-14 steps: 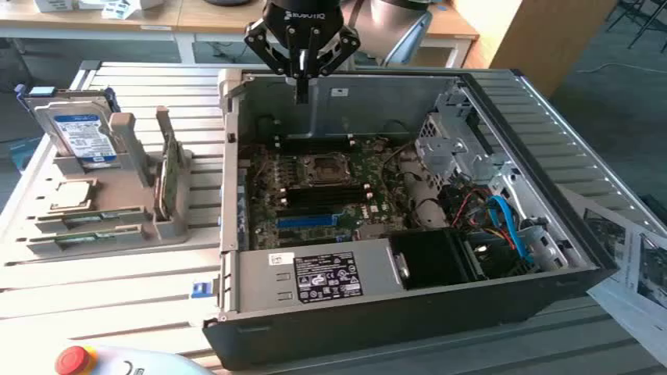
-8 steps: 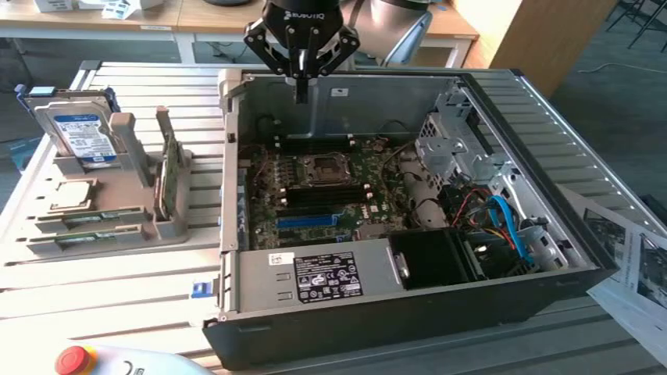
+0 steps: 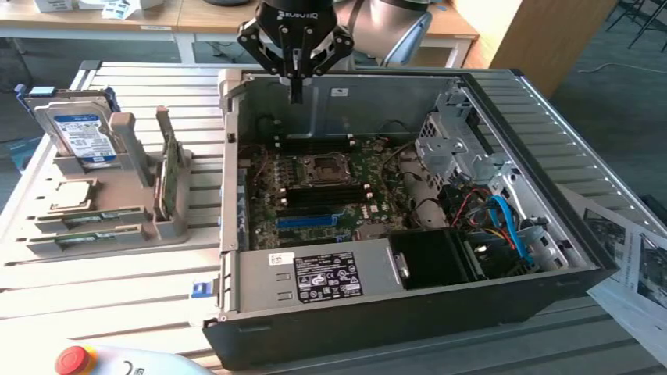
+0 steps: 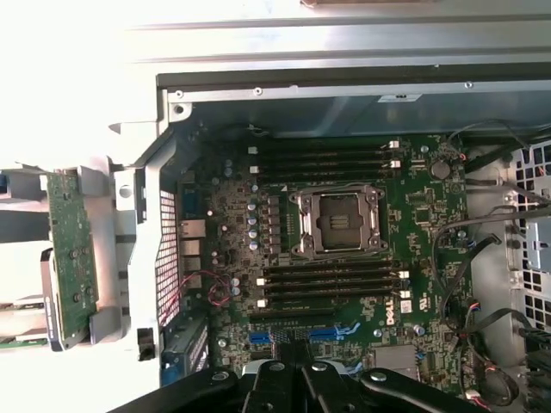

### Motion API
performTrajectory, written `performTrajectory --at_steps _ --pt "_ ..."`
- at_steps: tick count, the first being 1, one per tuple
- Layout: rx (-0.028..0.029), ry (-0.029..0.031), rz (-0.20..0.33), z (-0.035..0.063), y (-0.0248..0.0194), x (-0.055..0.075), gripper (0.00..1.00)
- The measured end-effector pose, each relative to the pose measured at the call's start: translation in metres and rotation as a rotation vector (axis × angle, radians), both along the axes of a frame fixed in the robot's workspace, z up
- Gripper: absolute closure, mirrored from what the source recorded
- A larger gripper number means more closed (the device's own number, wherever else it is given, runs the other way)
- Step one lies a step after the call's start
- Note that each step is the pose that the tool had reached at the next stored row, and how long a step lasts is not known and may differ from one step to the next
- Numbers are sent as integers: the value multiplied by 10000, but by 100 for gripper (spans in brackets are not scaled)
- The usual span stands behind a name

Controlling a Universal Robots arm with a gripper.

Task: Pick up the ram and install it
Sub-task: 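Reach for the ram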

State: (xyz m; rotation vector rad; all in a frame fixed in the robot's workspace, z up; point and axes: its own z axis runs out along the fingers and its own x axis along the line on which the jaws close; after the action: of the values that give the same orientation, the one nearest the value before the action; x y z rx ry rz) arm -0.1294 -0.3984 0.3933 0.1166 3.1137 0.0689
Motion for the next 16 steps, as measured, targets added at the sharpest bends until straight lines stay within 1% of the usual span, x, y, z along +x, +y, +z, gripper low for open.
performTrajectory --at_steps 10,16 --pt "-1 -1 -1 0 16 -135 89" --pt "-1 -10 0 0 41 -244 89"
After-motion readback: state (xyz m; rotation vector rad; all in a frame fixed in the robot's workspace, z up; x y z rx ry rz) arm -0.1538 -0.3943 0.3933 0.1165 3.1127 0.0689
